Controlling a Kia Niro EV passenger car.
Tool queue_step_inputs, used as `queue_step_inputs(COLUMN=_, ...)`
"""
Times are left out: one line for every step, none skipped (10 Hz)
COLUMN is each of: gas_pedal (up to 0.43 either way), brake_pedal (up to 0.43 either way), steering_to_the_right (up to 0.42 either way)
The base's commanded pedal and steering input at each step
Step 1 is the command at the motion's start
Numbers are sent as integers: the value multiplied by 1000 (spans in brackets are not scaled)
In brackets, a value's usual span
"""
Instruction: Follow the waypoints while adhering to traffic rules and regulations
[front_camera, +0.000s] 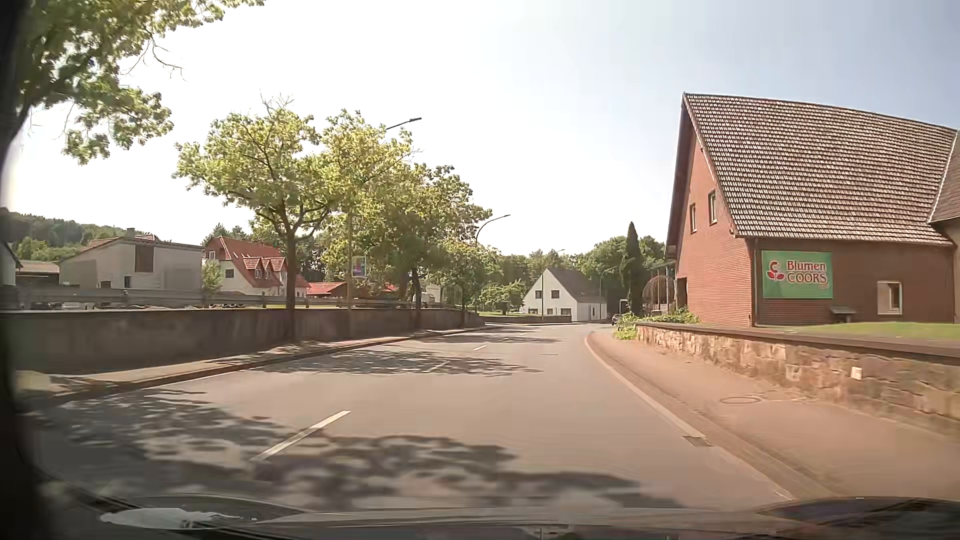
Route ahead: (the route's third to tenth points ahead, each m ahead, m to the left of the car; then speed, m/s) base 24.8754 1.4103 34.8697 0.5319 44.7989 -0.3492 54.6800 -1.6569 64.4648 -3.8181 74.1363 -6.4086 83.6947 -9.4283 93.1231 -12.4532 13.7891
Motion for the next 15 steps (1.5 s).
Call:
queue_step_inputs(gas_pedal=110, brake_pedal=0, steering_to_the_right=9)
queue_step_inputs(gas_pedal=110, brake_pedal=0, steering_to_the_right=9)
queue_step_inputs(gas_pedal=110, brake_pedal=0, steering_to_the_right=10)
queue_step_inputs(gas_pedal=110, brake_pedal=0, steering_to_the_right=11)
queue_step_inputs(gas_pedal=110, brake_pedal=0, steering_to_the_right=12)
queue_step_inputs(gas_pedal=118, brake_pedal=0, steering_to_the_right=12)
queue_step_inputs(gas_pedal=118, brake_pedal=0, steering_to_the_right=13)
queue_step_inputs(gas_pedal=118, brake_pedal=0, steering_to_the_right=13)
queue_step_inputs(gas_pedal=118, brake_pedal=0, steering_to_the_right=13)
queue_step_inputs(gas_pedal=118, brake_pedal=0, steering_to_the_right=15)
queue_step_inputs(gas_pedal=118, brake_pedal=0, steering_to_the_right=17)
queue_step_inputs(gas_pedal=118, brake_pedal=0, steering_to_the_right=17)
queue_step_inputs(gas_pedal=118, brake_pedal=0, steering_to_the_right=17)
queue_step_inputs(gas_pedal=130, brake_pedal=0, steering_to_the_right=17)
queue_step_inputs(gas_pedal=138, brake_pedal=0, steering_to_the_right=17)
